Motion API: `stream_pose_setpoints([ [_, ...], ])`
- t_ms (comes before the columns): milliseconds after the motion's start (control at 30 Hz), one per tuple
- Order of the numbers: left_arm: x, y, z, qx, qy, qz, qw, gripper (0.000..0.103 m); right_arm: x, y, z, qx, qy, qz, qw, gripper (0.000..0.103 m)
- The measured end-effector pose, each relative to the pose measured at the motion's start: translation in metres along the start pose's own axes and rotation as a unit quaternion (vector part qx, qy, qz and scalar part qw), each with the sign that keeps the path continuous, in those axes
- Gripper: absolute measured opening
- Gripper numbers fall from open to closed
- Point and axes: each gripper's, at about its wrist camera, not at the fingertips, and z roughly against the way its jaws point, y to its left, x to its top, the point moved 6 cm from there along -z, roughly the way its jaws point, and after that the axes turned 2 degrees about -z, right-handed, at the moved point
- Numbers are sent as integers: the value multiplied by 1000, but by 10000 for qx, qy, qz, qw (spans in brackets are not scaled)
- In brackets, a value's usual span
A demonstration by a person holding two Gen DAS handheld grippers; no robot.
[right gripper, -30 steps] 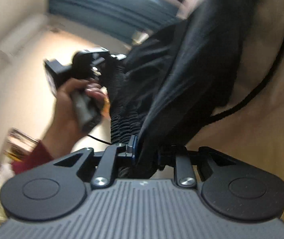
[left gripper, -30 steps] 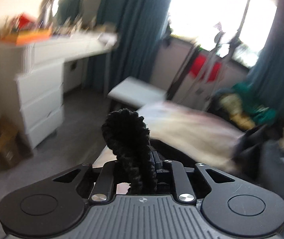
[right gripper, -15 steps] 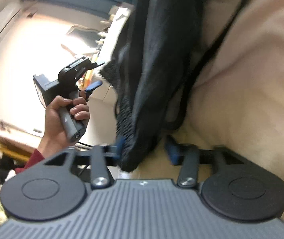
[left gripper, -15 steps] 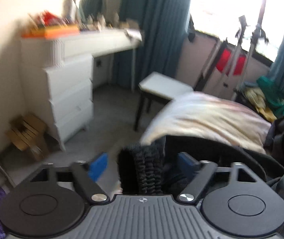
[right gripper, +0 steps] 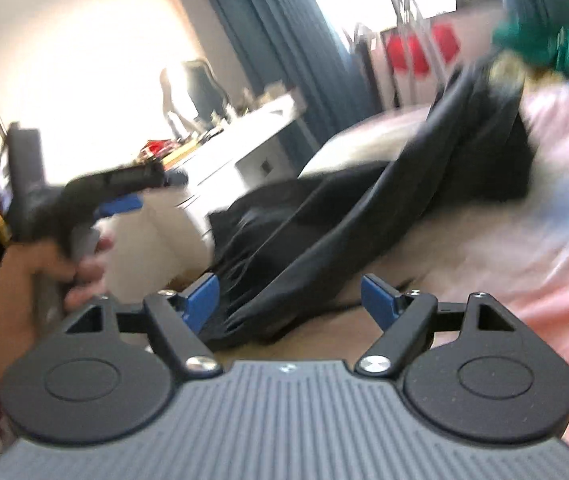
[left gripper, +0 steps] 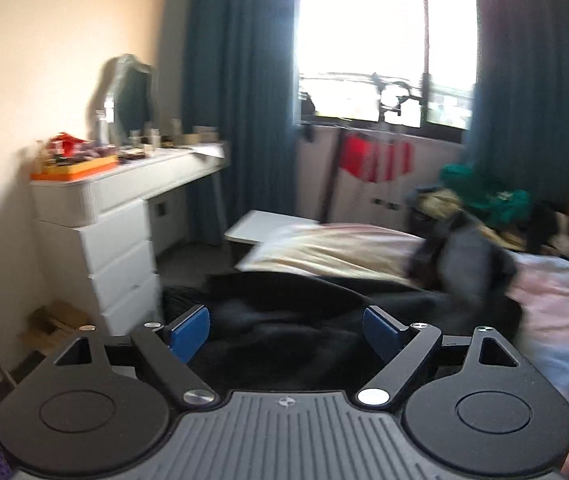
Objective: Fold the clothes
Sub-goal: 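Lay the sweatpants flat on the bed and open both grippers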
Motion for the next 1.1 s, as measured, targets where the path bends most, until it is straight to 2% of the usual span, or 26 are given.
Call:
stream_pose_setpoints([
  [133,-32,-62,29,-148,21,-238,9996,87,19,-23,23,-391,-289,393,9980,80],
  [233,-71,-96,33,-569,20,-73,9983,87,33,-40,41,-684,-506,687,9940,80],
  [333,-108,-107,38,-705,31,72,9975,87,42,-59,59,-965,-677,876,9892,80],
  [400,-121,-109,38,-696,19,-33,9976,87,30,-72,62,-1105,-668,631,9896,80],
  [500,-125,-108,35,-679,-2,-64,9977,87,21,-75,74,-1306,-802,644,9861,80],
  [633,-124,-102,26,-642,-59,60,9979,88,24,-64,73,-1324,-1128,921,9804,80],
  [733,-126,-96,22,-674,3,89,9977,88,18,-63,67,-1472,-1144,991,9775,80],
  [933,-135,-106,9,-550,51,-279,9981,87,22,-77,64,-1607,-1000,503,9806,80],
  [1100,-142,-109,-8,-590,212,-99,9980,86,22,-89,68,-1803,-980,363,9780,80],
])
